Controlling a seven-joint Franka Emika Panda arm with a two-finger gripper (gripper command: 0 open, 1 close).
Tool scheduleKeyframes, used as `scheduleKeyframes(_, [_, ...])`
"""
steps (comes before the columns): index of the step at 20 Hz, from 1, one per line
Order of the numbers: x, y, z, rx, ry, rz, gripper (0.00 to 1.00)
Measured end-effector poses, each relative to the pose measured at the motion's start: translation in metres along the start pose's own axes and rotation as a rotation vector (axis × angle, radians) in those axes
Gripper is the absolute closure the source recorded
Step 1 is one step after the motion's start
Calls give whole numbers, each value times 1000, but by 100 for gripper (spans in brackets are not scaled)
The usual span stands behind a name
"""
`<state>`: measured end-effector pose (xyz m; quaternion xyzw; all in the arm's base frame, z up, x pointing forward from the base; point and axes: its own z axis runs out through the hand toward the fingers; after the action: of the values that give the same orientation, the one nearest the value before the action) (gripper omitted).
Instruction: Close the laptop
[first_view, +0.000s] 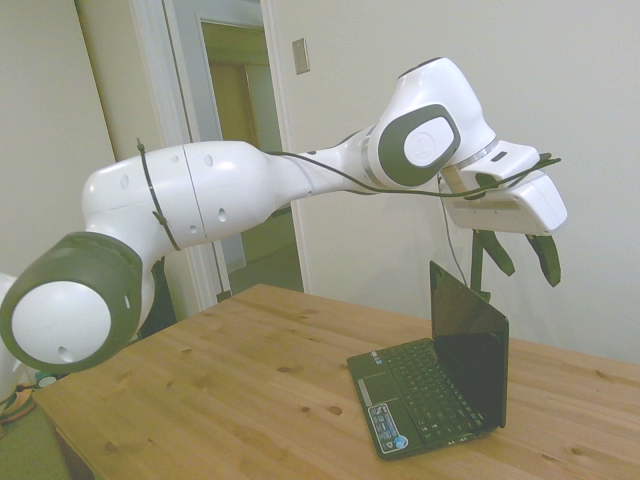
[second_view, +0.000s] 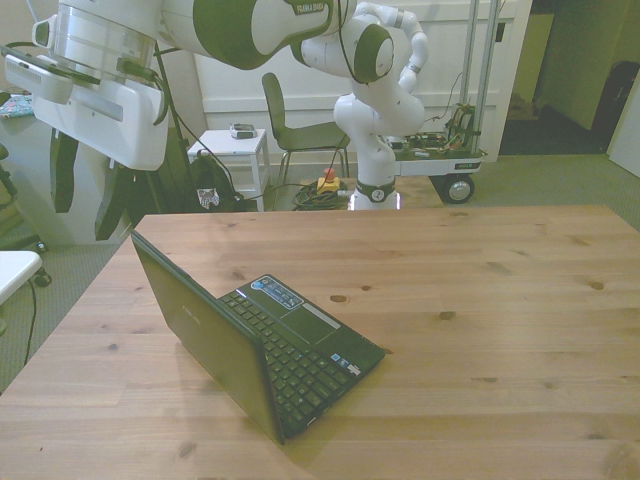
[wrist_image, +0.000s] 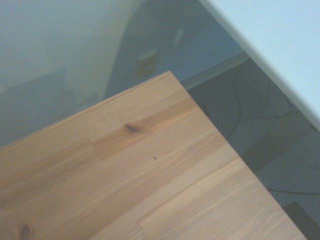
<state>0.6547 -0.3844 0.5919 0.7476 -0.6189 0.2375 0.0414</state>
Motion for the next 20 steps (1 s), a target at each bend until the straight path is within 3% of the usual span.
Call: scheduleKeyframes(20, [-51, -41, 22, 5, -84, -10, 100])
